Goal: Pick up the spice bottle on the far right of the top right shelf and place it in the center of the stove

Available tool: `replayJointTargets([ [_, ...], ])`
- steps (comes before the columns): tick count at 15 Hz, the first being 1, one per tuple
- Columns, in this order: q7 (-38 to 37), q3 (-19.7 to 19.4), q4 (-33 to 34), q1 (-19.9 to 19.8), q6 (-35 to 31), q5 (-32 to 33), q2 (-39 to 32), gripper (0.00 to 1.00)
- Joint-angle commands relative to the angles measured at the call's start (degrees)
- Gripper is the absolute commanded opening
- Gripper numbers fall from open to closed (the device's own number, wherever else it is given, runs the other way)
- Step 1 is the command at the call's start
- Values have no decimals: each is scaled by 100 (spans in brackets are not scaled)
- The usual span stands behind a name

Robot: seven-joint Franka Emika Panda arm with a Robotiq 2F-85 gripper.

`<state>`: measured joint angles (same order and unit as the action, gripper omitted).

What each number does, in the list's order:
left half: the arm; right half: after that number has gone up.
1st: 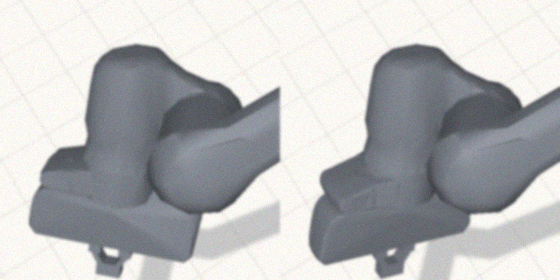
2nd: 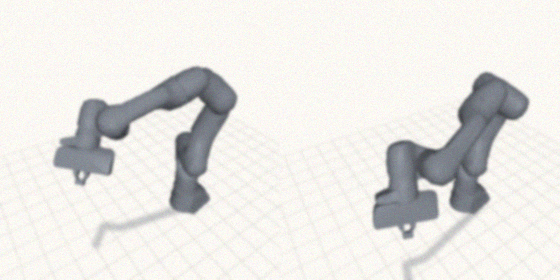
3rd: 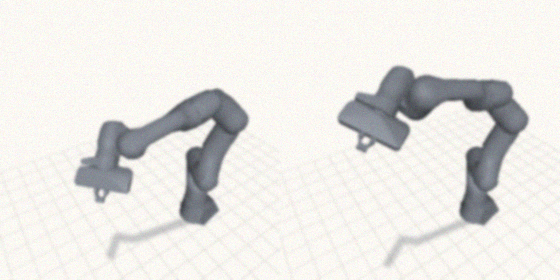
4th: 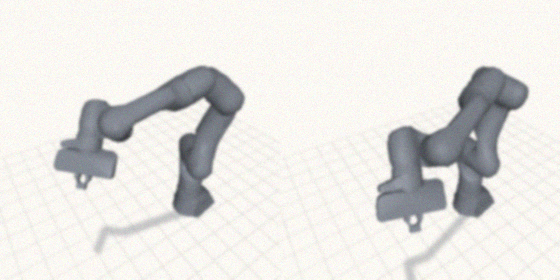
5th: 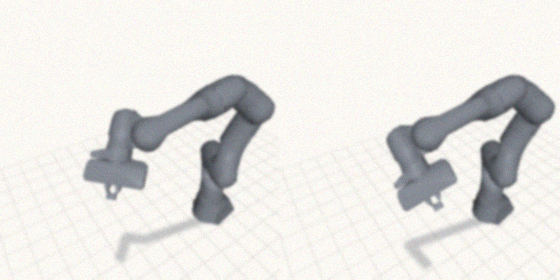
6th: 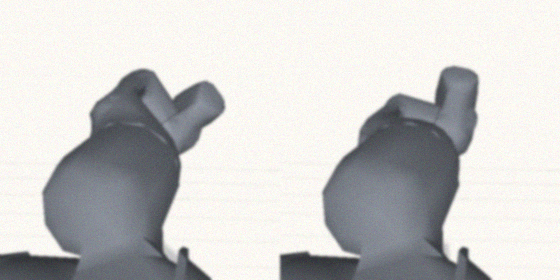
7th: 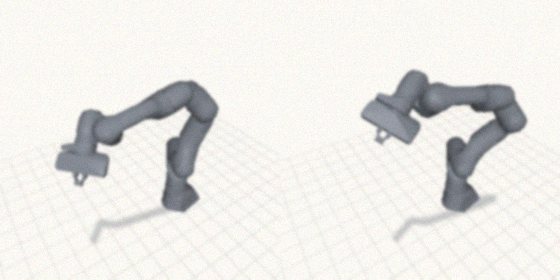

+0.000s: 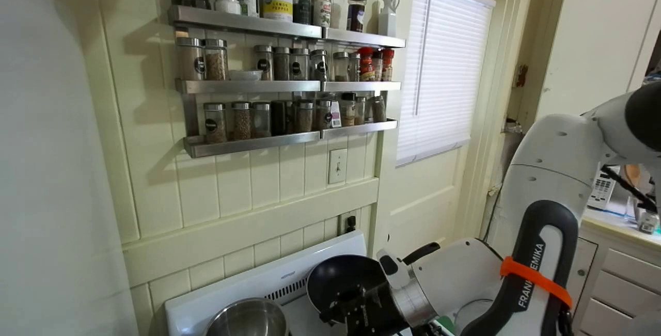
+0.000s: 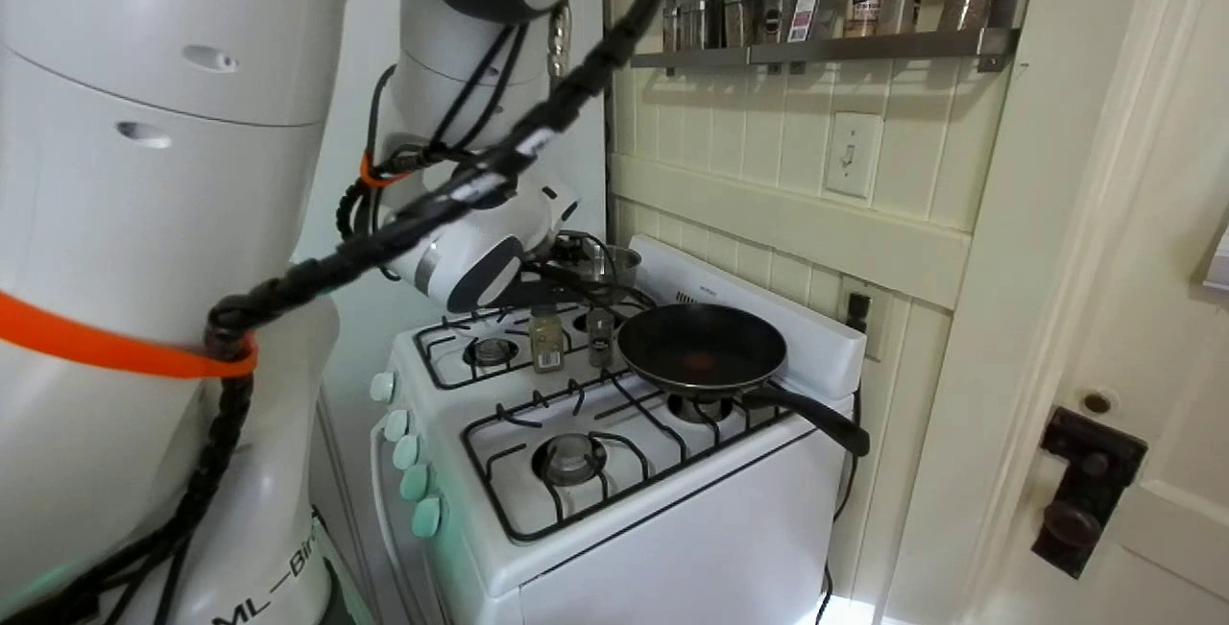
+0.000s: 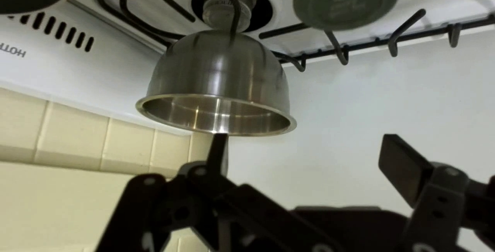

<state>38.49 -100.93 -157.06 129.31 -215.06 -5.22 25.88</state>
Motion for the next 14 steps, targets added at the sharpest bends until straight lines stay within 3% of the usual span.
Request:
replayJointTargets([
  [1, -727, 1331, -13, -435, 365, -1388, -1371, 100],
  [5, -760, 3108, 105, -1367, 141, -3238, -2242, 100],
  [8, -333, 3788, 232, -1630, -371, -4584, -2272, 100],
  [9, -472, 3418, 132, -1438, -119, -3853, -1987, 100],
  [14, -488, 3457, 141, -1458, -162, -3907, -2036, 100],
])
